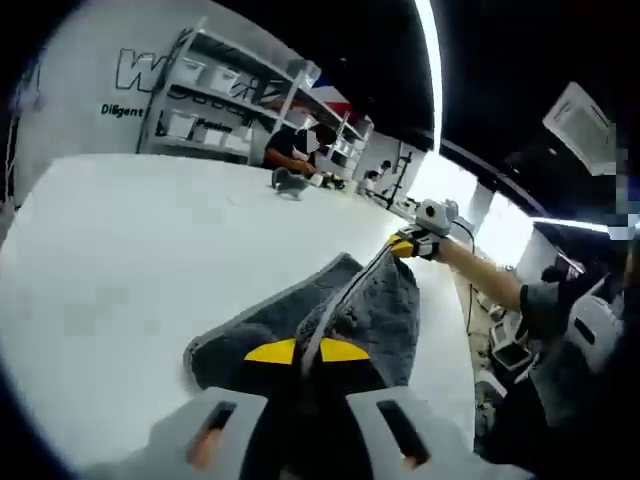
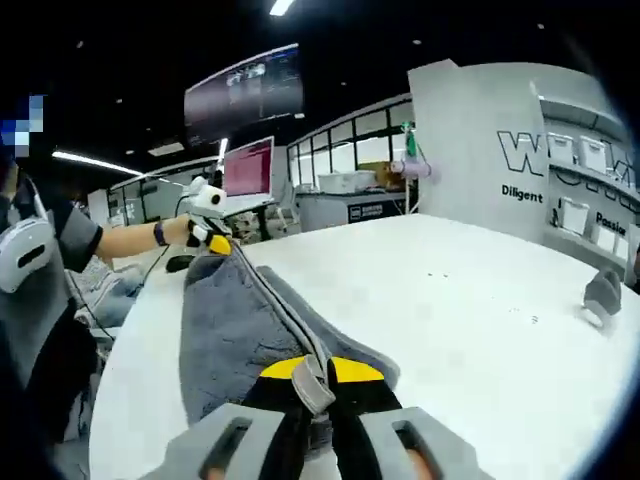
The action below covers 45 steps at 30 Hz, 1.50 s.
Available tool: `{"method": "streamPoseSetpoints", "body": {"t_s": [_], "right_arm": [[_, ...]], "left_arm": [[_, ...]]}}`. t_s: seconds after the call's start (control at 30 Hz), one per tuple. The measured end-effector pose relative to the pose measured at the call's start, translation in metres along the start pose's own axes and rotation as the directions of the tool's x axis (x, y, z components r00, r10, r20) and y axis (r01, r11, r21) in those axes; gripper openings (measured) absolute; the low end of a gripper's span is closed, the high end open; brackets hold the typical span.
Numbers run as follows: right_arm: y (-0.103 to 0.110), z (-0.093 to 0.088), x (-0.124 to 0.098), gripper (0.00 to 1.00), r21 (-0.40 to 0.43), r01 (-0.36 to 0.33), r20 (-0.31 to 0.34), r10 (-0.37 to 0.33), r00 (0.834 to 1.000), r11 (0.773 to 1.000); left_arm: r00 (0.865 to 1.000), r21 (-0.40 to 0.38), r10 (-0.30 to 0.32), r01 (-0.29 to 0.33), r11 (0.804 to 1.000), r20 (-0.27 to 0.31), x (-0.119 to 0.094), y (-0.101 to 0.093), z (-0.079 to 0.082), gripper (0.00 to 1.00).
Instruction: Fold the towel on the table until its edges align and the towel forms a compact rectangular stack.
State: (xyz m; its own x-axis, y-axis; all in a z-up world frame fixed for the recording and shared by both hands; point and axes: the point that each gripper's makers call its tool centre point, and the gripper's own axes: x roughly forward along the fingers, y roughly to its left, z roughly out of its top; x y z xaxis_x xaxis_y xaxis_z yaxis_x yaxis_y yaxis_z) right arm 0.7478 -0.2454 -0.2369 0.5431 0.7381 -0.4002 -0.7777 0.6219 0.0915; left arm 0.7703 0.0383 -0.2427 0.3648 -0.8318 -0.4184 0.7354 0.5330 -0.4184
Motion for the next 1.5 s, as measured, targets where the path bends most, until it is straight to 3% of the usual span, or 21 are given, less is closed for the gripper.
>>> {"method": "streamPoseSetpoints", "body": {"t_s": [0.2, 0.3, 0.53, 0.63, 0.67, 0.77, 0.87, 1.0, 1.2, 1.27, 1.33, 1.4, 1.43, 1.5], "right_arm": [[-0.021, -0.031, 0.031, 0.05, 0.046, 0.048, -0.100, -0.043, 0.994, 0.998], [-0.019, -0.033, 0.036, 0.05, 0.074, 0.051, -0.091, -0.044, 0.995, 0.996], [-0.017, -0.029, 0.031, 0.06, 0.089, 0.038, -0.076, -0.031, 0.997, 0.995], [-0.015, -0.017, 0.027, 0.05, 0.070, 0.041, -0.047, -0.037, 0.998, 0.997], [-0.016, -0.008, 0.026, 0.05, 0.065, 0.046, -0.014, -0.045, 0.999, 0.997], [-0.017, 0.003, 0.024, 0.05, 0.059, 0.047, 0.004, -0.048, 0.999, 0.997], [-0.022, 0.001, 0.030, 0.05, 0.042, 0.057, -0.023, -0.056, 0.998, 0.998], [-0.031, -0.023, 0.043, 0.05, -0.007, 0.089, -0.123, -0.090, 0.988, 0.996], [-0.030, -0.027, 0.041, 0.07, 0.051, 0.097, -0.078, -0.093, 0.993, 0.994], [-0.028, -0.020, 0.035, 0.10, 0.047, 0.094, -0.032, -0.092, 0.995, 0.994], [-0.033, -0.004, 0.024, 0.23, 0.057, 0.126, 0.060, -0.130, 0.990, 0.990], [-0.037, 0.012, 0.005, 0.28, 0.101, 0.151, 0.158, -0.165, 0.973, 0.983], [-0.041, 0.021, -0.012, 0.29, 0.136, 0.178, 0.215, -0.204, 0.955, 0.975], [-0.046, 0.035, -0.040, 0.39, 0.194, 0.210, 0.294, -0.261, 0.920, 0.958]], "left_arm": [[0.993, -0.036, 0.071, -0.075, 0.997, -0.092, 0.023, 0.026, -0.008, 0.09], [0.988, -0.069, 0.093, -0.101, 0.992, -0.122, 0.025, 0.030, -0.014, 0.10], [0.991, -0.127, 0.080, -0.094, 0.987, -0.108, 0.026, 0.028, -0.021, 0.11], [0.991, -0.121, 0.080, -0.093, 0.988, -0.106, 0.023, 0.027, -0.019, 0.10], [0.994, -0.123, 0.072, -0.083, 0.989, -0.087, 0.021, 0.024, -0.014, 0.09], [0.997, -0.107, 0.074, -0.077, 0.991, -0.029, 0.014, 0.024, 0.002, 0.08], [0.996, -0.130, 0.086, -0.091, 0.987, -0.039, 0.014, 0.029, 0.001, 0.08], [0.985, -0.097, 0.137, -0.147, 0.984, -0.100, 0.023, 0.040, -0.015, 0.09], [0.987, -0.102, 0.138, -0.147, 0.984, -0.085, 0.021, 0.038, -0.019, 0.13], [0.987, -0.049, 0.146, -0.150, 0.988, -0.073, 0.015, 0.039, -0.017, 0.17], [0.980, 0.040, 0.197, -0.196, 0.980, -0.018, 0.006, 0.045, -0.006, 0.29], [0.972, 0.077, 0.229, -0.232, 0.970, 0.046, -0.008, 0.046, 0.008, 0.34], [0.969, 0.089, 0.230, -0.238, 0.967, 0.093, -0.019, 0.042, 0.018, 0.36], [0.946, 0.110, 0.259, -0.283, 0.953, 0.194, -0.042, 0.035, 0.038, 0.44]]}}
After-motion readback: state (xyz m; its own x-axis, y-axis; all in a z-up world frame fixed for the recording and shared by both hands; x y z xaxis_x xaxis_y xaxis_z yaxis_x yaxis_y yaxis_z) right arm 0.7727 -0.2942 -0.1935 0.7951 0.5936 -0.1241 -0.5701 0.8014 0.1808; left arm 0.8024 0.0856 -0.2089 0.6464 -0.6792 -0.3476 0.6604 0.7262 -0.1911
